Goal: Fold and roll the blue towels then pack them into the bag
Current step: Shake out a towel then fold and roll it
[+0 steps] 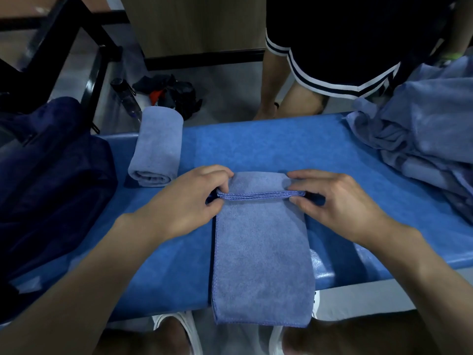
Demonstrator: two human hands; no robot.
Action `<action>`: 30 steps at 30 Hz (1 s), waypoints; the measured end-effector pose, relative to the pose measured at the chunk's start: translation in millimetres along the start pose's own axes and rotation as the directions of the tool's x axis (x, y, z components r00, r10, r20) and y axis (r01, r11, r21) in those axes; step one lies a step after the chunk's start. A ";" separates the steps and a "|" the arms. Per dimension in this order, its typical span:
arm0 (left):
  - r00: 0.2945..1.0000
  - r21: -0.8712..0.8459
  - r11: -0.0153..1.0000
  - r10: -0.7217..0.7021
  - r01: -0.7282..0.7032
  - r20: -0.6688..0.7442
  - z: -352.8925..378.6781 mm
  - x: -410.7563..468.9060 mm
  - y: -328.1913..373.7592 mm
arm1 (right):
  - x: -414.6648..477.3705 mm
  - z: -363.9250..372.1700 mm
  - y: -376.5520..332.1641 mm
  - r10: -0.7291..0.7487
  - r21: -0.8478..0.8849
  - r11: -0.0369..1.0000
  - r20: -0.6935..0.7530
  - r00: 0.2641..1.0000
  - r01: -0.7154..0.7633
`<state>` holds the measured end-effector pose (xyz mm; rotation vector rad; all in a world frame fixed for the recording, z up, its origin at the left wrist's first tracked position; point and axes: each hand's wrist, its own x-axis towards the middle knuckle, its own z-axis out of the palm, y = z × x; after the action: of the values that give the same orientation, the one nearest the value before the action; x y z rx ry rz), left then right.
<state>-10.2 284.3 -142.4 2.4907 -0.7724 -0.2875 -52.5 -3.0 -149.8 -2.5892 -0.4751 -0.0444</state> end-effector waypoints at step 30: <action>0.978 -0.121 0.970 -0.209 0.209 0.012 4.3 5.4 13.1 | 9.9 4.0 -2.2 0.241 0.183 0.949 0.101 0.965 -0.257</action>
<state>-13.4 270.1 -139.4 2.4574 -0.4766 -0.3961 -44.1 3.9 -151.1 -2.4427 -0.1655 0.1816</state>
